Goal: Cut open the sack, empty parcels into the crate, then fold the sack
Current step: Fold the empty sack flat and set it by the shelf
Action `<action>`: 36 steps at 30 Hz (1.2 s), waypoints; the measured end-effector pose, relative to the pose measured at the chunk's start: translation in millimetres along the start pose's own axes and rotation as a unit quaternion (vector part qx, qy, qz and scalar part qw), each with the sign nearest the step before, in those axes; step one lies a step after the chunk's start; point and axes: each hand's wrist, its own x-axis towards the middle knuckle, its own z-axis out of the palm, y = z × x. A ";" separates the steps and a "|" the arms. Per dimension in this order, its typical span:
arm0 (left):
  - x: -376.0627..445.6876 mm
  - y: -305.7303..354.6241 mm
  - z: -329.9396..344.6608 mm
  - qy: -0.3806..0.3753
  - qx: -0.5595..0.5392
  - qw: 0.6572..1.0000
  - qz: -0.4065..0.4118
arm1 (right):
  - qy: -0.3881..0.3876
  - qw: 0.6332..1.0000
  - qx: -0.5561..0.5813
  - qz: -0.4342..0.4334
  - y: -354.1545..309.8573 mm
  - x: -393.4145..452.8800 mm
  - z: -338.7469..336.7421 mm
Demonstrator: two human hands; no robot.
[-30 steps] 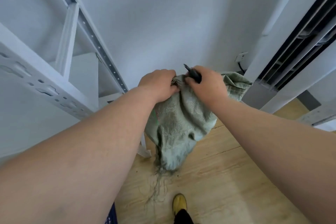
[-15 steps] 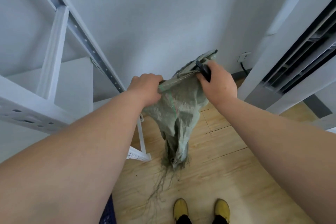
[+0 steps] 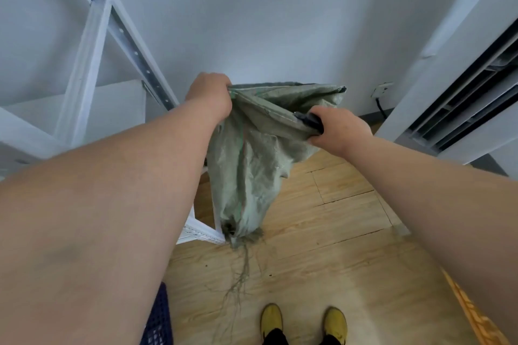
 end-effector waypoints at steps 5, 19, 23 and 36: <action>0.1 32.7 -17.8 0.097 -0.117 0.988 0.010 | 0.163 0.975 0.024 0.152 13.4 -17.5 -19.2; -257.1 -42.6 200.8 -0.245 0.034 0.966 0.076 | -0.223 0.939 -0.083 0.250 68.6 -201.9 156.7; -298.8 -47.2 255.6 -0.270 0.026 0.961 0.051 | -0.213 0.941 -0.092 0.246 97.9 -239.8 211.9; -329.9 -77.9 392.1 -0.438 0.048 0.897 0.004 | -0.270 0.918 -0.067 0.282 147.6 -259.6 347.7</action>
